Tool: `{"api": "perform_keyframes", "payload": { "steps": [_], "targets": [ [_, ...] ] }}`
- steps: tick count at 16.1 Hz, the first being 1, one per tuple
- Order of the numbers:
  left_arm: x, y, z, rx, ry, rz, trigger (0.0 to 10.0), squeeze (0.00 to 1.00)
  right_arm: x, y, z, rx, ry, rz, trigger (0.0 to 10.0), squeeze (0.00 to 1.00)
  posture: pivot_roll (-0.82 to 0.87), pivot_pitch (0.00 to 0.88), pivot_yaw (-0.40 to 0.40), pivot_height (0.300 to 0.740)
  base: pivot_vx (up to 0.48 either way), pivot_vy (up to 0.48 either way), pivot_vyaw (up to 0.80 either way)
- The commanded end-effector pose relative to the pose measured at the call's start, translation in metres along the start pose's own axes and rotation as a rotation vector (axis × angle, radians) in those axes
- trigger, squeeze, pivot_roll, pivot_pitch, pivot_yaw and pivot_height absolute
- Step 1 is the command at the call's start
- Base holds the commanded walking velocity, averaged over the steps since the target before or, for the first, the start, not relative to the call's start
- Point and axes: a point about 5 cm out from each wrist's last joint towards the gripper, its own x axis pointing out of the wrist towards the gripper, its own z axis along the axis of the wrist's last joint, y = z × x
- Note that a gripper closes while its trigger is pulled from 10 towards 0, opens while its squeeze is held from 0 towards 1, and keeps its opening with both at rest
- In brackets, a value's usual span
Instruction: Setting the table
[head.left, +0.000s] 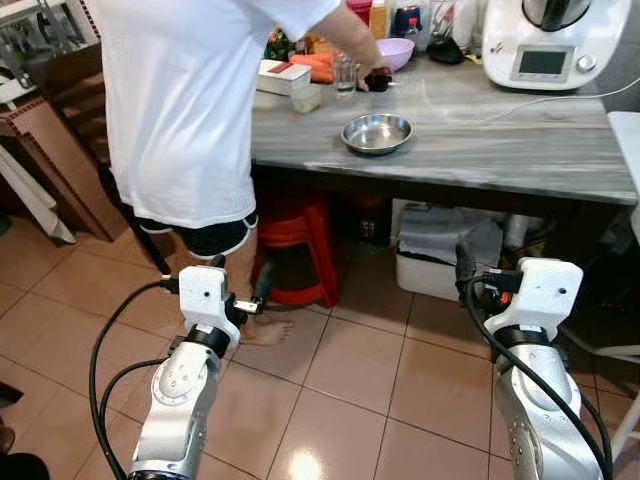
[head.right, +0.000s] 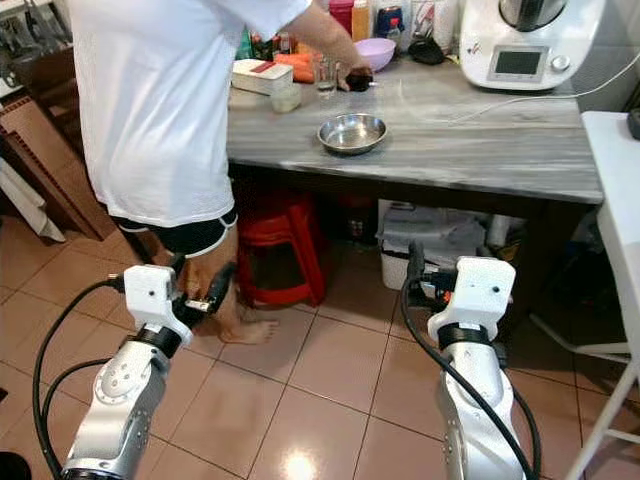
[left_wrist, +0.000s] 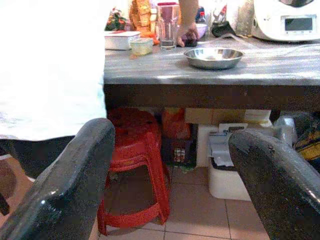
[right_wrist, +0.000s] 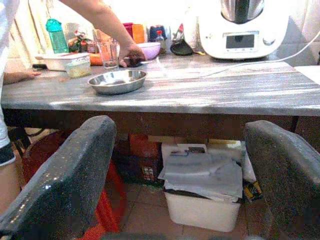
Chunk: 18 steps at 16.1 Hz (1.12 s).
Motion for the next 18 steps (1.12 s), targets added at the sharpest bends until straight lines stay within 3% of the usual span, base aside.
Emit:
{"api": "perform_keyframes", "payload": {
  "steps": [1, 6, 12, 18],
  "targets": [
    [-0.0046, 0.0089, 0.0015, 0.012, 0.000, 0.018, 10.0, 0.00, -0.0030, 0.0020, 0.0029, 0.004, -0.005, -0.005, 10.0, 0.00, -0.13, 0.016, 0.117, 0.740, 0.000, 0.000, 0.00],
    [-0.0031, 0.0056, 0.0016, 0.003, 0.008, -0.001, 10.0, 0.00, -0.0031, 0.0053, 0.0015, 0.011, 0.004, 0.005, 10.0, 0.00, -0.13, 0.014, 0.118, 0.740, 0.000, 0.000, -0.59],
    [-0.0029, 0.0055, 0.0026, -0.001, 0.008, -0.007, 10.0, 0.00, -0.0060, 0.0071, 0.0010, 0.009, 0.007, 0.013, 10.0, 0.00, -0.13, 0.018, 0.119, 0.740, 0.000, 0.000, 0.00],
    [-0.0045, 0.0044, 0.0015, -0.006, 0.018, -0.019, 10.0, 0.00, -0.0062, 0.0088, -0.0011, 0.018, 0.018, 0.015, 10.0, 0.00, -0.13, 0.022, 0.121, 0.740, 0.000, -0.275, -0.38]
  ]
}}
